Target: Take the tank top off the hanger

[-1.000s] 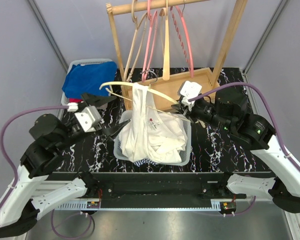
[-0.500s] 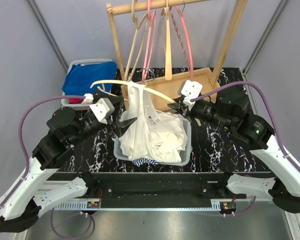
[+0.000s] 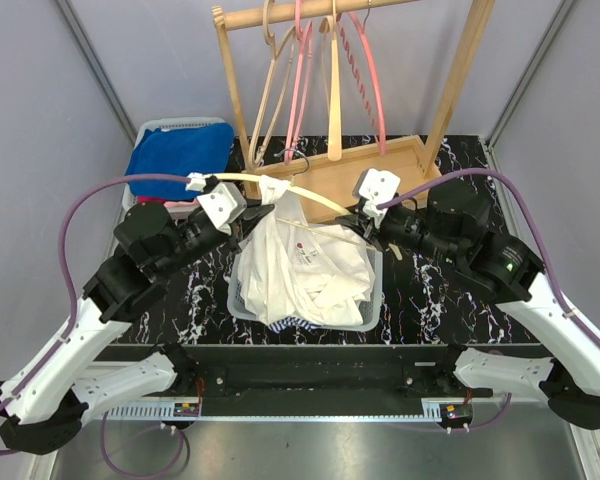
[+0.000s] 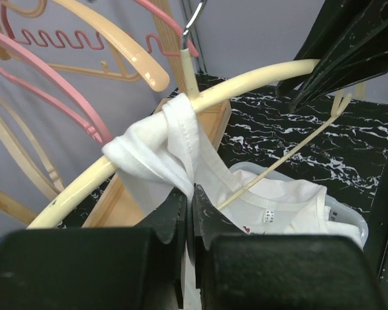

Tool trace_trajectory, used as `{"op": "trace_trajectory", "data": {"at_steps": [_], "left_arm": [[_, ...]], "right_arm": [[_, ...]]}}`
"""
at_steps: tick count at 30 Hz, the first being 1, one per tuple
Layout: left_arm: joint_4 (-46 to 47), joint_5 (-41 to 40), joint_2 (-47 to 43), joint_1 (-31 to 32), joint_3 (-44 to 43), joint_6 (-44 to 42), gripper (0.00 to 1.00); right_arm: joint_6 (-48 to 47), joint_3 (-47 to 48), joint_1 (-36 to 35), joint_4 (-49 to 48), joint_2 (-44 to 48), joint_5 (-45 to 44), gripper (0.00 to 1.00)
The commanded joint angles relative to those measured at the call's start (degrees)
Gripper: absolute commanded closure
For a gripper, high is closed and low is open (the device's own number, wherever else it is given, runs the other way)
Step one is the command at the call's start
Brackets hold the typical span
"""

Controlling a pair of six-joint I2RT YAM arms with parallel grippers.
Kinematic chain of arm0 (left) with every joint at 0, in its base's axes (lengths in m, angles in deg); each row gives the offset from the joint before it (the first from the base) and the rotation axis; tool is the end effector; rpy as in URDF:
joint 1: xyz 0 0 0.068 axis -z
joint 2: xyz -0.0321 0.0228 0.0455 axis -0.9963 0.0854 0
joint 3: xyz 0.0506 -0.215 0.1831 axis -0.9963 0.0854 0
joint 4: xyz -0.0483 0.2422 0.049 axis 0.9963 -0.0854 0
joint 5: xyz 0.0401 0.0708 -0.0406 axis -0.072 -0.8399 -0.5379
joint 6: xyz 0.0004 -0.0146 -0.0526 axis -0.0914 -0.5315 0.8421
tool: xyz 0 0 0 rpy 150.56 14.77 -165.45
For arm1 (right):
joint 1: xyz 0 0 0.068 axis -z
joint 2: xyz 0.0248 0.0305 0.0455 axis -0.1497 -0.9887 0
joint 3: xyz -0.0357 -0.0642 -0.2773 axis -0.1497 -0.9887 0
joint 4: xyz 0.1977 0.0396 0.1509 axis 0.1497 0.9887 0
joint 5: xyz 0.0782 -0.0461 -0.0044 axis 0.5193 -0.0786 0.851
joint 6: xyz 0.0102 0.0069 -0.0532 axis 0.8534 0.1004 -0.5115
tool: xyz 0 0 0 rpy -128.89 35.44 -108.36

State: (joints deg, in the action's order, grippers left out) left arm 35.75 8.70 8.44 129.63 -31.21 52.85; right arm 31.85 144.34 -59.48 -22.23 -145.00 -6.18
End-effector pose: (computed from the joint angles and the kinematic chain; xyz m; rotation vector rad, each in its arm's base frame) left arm 0.1011 -0.1094 0.4644 0.8973 1.3034 -0.5854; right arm 0.1113 0.1438 0.4847 -1.1406 1.3505 0.4515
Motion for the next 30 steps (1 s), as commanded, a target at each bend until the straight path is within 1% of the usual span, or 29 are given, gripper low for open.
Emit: {"op": "trace_trajectory", "data": {"at_steps": [1,6,9,12,14,15,18,19,21,24,29,30], "left_arm": [[4.11,-1.64,-2.34,-0.15,-2.86,-0.67,0.98],[3.32,-2.52,-3.13,-0.15,-3.92,-1.81,0.99],[4.62,-5.06,-3.4,-0.24,-4.09,-3.3,0.99],[7.78,-9.02,-3.92,-0.76,-3.13,-5.76,1.0],[9.37,-13.05,-3.92,-1.03,-2.78,-7.43,1.0],[10.69,-14.46,-3.84,-1.03,-2.77,-9.62,1.0],[12.19,-23.67,-1.65,-1.11,-3.82,-13.23,1.0],[12.54,-24.92,-1.2,-1.2,-4.7,-14.02,1.0],[13.59,-25.55,-0.41,-1.64,-4.88,-16.65,1.0],[15.09,-26.33,0.46,-1.99,-5.23,-18.25,1.0],[16.06,-27.48,3.1,-2.61,-9.79,-20.18,1.0],[15.02,-25.31,3.98,-2.96,-10.85,-20.62,1.0]], "right_arm": [[0.92,-0.4,0.16,-4.1,3.95,-1.22,1.0],[1.09,-1.8,0.25,-1.55,5.79,-2.81,1.0],[1.53,-1.9,0.25,0.91,7.11,-3.07,1.0],[2.23,-1.55,0.25,4.95,8.95,-2.72,1.0],[3.2,-1.28,0.25,8.36,10.19,-2.9,1.0],[3.73,-0.15,0.25,9.78,11.41,-2.81,1.0],[5.57,3.01,0.25,14.79,13.44,-0.18,1.0],[6.01,3.9,0.25,15.84,13.88,0.52,1.0],[6.45,6.27,0.25,18.22,14.59,0.36,1.0],[6.81,8.99,0.25,20.86,14.59,-1.31,1.0],[6.54,11.9,0.16,24.64,15.11,-3.95,1.0],[6.63,11.99,0.16,24.64,15.55,-4.39,1.0]]}}
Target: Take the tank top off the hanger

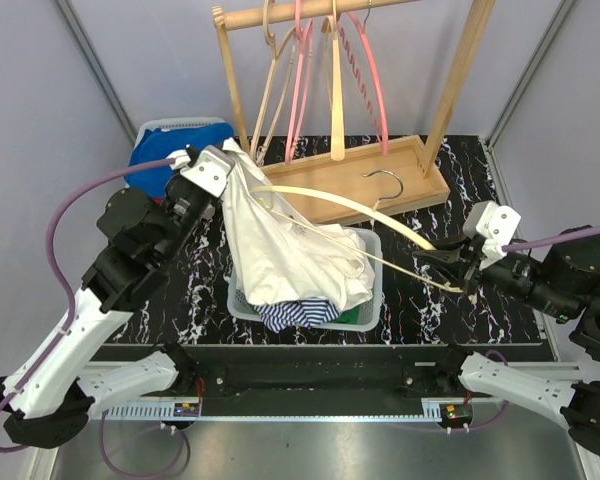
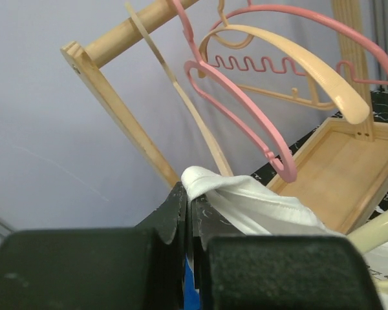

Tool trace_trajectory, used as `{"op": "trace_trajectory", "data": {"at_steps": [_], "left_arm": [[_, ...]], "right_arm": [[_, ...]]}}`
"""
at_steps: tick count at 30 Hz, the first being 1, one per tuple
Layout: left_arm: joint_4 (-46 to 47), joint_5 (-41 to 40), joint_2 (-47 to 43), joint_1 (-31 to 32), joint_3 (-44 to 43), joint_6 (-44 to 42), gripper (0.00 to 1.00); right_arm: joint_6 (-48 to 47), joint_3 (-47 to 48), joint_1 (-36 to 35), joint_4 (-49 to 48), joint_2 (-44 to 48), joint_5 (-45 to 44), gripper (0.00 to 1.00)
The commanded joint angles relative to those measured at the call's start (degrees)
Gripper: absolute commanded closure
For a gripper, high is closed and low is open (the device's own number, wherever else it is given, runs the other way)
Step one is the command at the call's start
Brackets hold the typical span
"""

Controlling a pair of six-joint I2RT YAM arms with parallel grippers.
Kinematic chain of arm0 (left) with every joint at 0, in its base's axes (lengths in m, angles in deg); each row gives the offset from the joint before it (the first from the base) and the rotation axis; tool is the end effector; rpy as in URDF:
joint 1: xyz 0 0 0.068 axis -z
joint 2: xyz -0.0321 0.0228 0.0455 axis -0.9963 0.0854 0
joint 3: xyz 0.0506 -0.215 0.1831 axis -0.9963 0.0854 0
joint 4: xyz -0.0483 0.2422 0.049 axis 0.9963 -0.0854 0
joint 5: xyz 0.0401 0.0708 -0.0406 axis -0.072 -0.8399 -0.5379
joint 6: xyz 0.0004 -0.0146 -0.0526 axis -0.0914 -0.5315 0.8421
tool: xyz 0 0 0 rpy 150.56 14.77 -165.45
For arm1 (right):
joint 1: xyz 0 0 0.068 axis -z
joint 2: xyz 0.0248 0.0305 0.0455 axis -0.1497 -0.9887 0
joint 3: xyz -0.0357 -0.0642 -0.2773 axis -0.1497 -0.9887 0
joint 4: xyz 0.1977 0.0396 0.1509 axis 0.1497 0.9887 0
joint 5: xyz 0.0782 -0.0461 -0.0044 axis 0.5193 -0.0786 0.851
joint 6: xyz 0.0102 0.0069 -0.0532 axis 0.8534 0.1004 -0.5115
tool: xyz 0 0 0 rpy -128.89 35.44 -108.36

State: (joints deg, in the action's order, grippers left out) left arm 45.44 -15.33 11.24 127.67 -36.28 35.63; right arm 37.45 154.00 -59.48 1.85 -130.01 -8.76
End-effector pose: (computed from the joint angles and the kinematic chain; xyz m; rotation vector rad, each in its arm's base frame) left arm 0.1166 -0.0960 0.5035 0.6425 1.1864 -0.0322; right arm 0.0262 0.0365 0.5080 -1.0435 1.4194 0.4846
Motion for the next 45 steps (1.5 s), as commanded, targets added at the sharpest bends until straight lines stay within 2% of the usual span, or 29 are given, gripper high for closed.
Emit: {"op": "trace_trajectory", "data": {"at_steps": [1,2,5,8,13,16,18,22,25,28,30,32,35,42,45], "left_arm": [[3.41,1.17,1.45,-1.08,-6.83,-4.18,1.0],[-1.74,3.72,1.97,-1.08,-8.24,-5.93,1.0],[-7.92,10.93,1.54,-1.08,-7.38,-4.46,1.0],[-13.46,14.36,0.84,-1.08,-4.74,-4.8,1.0],[-15.77,15.96,0.84,-1.08,3.08,-3.05,1.0],[-16.47,19.55,1.71,-1.08,5.71,-2.17,1.0],[-17.09,21.32,3.73,-0.91,6.07,-1.38,1.0],[-16.83,23.52,7.42,-0.03,7.21,-1.64,1.0],[-17.0,26.42,9.71,1.02,8.27,-4.97,1.0],[-18.84,28.0,12.34,1.73,8.45,-7.79,1.0],[-21.65,29.49,15.07,1.91,6.96,-8.06,1.0],[-23.59,30.11,17.53,2.43,6.52,-7.62,1.0],[-23.94,28.55,20.17,3.66,7.13,-7.01,1.0],[-24.12,27.04,24.13,5.77,11.43,-4.28,1.0],[-24.03,21.69,25.71,9.19,15.47,-4.89,1.0]], "right_arm": [[0.95,2.5,0.25,0.3,0.91,-1.9,1.0],[0.95,2.77,0.16,0.03,1.7,-2.07,1.0],[1.04,3.12,0.16,-1.9,3.8,-3.65,1.0],[1.56,3.47,0.16,-4.53,6.17,-5.85,1.0],[3.67,3.56,0.25,-6.04,7.77,-8.05,1.0],[4.46,4.09,0.25,-4.63,6.01,-9.8,1.0],[4.29,3.3,0.25,-5.5,6.01,-12.96,1.0],[3.67,-0.91,0.25,-13.74,8.55,-20.08,1.0],[2.71,-3.55,0.25,-18.06,9.7,-26.14,1.0],[1.3,-5.05,0.25,-20.35,8.31,-33.34,1.0],[-0.27,-5.49,0.16,-22.02,6.98,-42.21,1.0],[-0.9,-5.06,0.25,-22.73,4.79,-49.32,1.0],[-0.72,-3.47,0.25,-23.52,2.67,-54.44,1.0],[3.49,-4.7,0.25,-24.93,4.6,-55.86,1.0],[3.32,-4.62,0.25,-24.76,4.61,-57.0,1.0]]}}
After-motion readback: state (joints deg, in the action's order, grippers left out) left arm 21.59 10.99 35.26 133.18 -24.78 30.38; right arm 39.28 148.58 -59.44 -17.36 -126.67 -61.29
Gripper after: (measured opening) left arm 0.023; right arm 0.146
